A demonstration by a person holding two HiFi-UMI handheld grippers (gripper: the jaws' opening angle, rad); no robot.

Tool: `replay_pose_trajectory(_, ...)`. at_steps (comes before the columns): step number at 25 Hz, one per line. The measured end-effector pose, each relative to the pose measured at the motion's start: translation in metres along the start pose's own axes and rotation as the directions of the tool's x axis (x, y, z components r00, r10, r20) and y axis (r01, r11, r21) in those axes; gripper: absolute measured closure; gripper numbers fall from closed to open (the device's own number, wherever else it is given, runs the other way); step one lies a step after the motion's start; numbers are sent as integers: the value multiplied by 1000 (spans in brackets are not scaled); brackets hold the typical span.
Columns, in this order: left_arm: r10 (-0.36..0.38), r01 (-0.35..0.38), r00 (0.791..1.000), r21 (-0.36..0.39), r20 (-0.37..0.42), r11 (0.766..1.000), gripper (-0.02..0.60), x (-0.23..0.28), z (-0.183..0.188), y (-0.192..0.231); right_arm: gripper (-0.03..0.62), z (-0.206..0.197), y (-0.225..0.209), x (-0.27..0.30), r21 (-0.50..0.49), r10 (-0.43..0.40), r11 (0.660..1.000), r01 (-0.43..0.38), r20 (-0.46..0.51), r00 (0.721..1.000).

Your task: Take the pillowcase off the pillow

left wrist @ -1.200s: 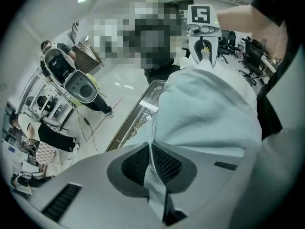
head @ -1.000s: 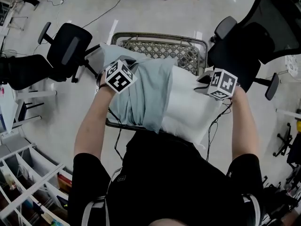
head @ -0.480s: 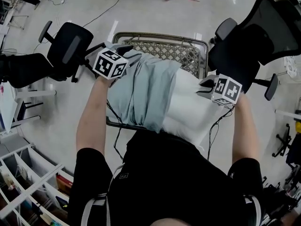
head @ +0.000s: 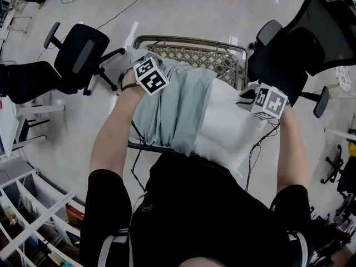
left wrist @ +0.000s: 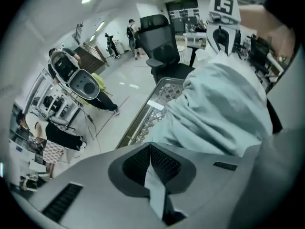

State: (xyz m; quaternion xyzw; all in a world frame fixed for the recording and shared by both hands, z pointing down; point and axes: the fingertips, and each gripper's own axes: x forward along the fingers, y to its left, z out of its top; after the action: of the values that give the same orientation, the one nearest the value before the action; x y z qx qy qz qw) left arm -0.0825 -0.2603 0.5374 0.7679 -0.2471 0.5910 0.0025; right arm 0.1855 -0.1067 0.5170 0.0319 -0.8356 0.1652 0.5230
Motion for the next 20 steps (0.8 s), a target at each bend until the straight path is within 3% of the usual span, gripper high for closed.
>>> replay_pose_trajectory(5, 57, -55, 997, 34, -52, 998, 574, -1, -30, 25, 534, -7, -21, 0, 36, 28, 999, -28, -1, 1000)
replay_pose_trajectory(15, 65, -69, 993, -28, -102, 997, 574, -2, -91, 54, 546, -7, -47, 15, 136, 114, 983, -123, 67, 991)
replay_pose_trajectory(17, 60, -63, 994, -33, -95, 997, 574, 0, -89, 51, 509, -7, -51, 20, 136, 126, 982, -131, 49, 991)
replay_pose_trajectory(20, 52, -54, 996, -21, -74, 998, 574, 7, -77, 47, 363, -1, -69, 32, 131, 106, 986, -104, -8, 994)
